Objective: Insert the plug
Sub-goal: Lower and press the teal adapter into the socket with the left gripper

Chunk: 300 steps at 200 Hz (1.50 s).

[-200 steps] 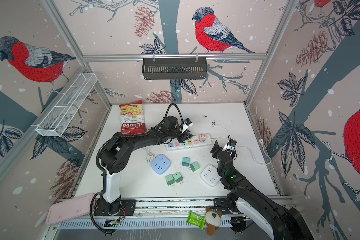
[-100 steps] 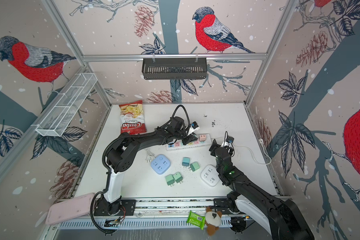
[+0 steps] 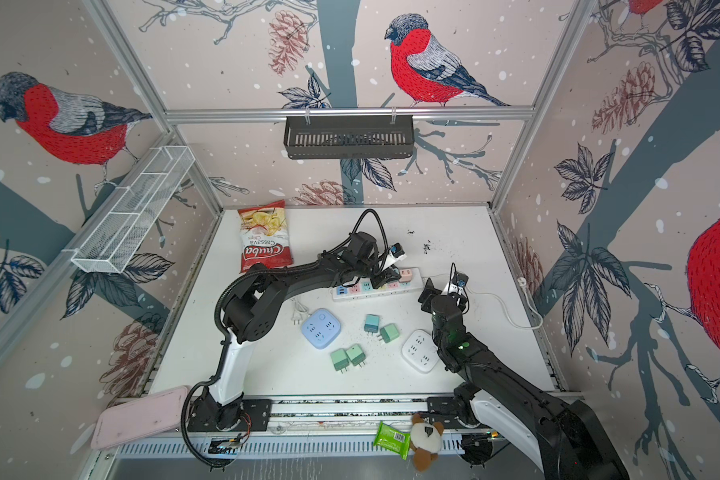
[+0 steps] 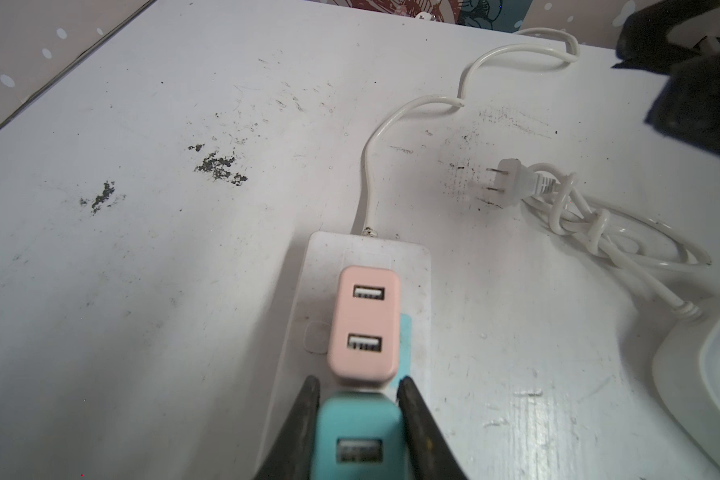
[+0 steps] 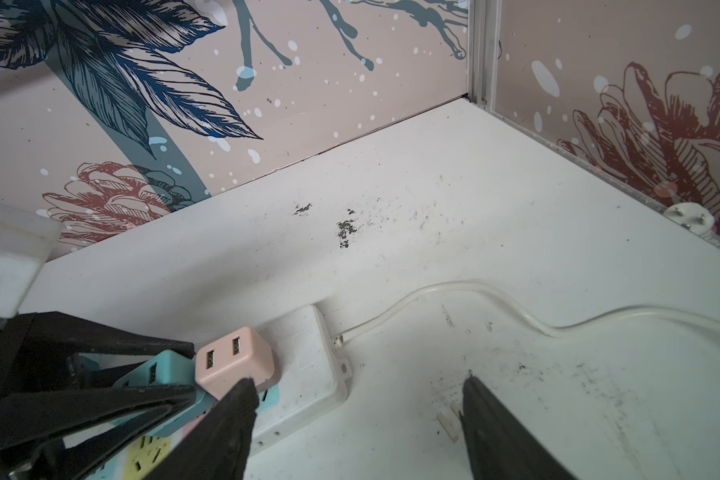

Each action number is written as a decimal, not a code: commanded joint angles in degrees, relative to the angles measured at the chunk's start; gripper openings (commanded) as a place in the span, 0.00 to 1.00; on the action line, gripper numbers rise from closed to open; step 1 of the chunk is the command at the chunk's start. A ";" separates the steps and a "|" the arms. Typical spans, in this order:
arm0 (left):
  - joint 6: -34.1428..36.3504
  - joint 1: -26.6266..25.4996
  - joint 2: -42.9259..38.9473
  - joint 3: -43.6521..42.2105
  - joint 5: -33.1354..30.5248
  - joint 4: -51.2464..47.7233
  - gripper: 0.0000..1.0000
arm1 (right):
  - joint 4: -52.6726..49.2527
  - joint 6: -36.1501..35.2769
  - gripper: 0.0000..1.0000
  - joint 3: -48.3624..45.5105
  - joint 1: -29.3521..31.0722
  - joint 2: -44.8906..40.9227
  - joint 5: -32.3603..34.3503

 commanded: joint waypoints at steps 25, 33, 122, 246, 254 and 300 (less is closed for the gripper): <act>1.15 -0.11 2.46 2.39 -0.50 -4.59 0.00 | 1.45 -0.18 0.78 -0.18 -0.09 -0.33 -0.25; 1.15 -0.11 2.56 2.41 -0.54 -4.68 0.00 | 1.45 -0.16 0.78 -0.18 -0.05 -0.29 -0.21; 1.26 -0.03 2.75 0.46 0.05 -4.16 0.00 | 1.45 -0.24 0.77 -0.27 -0.07 -0.32 -0.28; 0.80 0.60 1.59 -0.88 1.47 -3.32 0.16 | 1.45 -0.24 0.77 -0.27 -0.08 -0.25 -0.36; 0.67 0.60 1.36 -0.92 1.39 -3.20 0.28 | 1.47 -0.25 0.78 -0.27 -0.03 -0.24 -0.37; -0.66 0.60 -3.39 -3.10 0.25 0.45 0.99 | 1.45 -0.25 0.77 -0.27 -0.03 -0.33 -0.42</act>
